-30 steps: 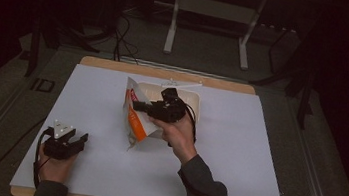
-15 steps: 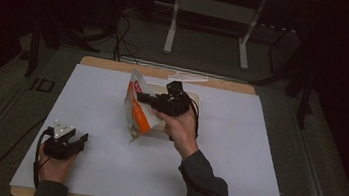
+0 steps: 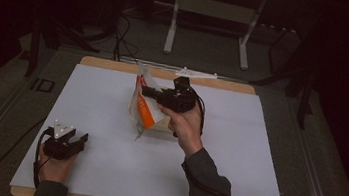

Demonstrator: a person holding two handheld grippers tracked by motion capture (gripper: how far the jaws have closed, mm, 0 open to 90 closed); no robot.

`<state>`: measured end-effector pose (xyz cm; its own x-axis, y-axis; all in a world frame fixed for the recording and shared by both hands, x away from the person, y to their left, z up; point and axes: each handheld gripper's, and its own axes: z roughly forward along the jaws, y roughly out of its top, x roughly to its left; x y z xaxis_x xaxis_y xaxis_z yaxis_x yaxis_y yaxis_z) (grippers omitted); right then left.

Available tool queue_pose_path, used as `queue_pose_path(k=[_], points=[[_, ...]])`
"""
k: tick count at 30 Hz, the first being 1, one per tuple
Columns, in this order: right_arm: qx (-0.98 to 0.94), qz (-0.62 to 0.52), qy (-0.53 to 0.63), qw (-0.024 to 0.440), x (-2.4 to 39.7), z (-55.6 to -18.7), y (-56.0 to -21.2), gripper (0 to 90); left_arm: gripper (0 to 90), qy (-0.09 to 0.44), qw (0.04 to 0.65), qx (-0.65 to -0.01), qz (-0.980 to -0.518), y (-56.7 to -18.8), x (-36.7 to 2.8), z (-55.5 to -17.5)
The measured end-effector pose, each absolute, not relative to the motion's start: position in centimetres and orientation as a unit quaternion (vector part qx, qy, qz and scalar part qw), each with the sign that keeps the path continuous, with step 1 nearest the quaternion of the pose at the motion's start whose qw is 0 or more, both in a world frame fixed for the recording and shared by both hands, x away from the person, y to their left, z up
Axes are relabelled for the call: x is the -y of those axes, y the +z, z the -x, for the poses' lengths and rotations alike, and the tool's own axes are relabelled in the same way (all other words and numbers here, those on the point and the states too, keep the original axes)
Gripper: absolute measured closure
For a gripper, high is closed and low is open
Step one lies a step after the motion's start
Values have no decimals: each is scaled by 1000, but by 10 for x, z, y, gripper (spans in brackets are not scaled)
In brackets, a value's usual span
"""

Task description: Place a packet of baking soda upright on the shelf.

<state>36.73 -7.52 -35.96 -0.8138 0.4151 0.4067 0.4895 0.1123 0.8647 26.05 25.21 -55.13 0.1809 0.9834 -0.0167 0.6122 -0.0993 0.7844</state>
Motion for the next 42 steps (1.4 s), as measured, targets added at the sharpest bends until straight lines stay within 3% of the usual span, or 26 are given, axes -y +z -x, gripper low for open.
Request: queue_pose_path(k=[42], points=[[704, 383, -598, -34, 78, -398, -370, 900, 494, 273, 342, -578, -689, -551, -253, -260]])
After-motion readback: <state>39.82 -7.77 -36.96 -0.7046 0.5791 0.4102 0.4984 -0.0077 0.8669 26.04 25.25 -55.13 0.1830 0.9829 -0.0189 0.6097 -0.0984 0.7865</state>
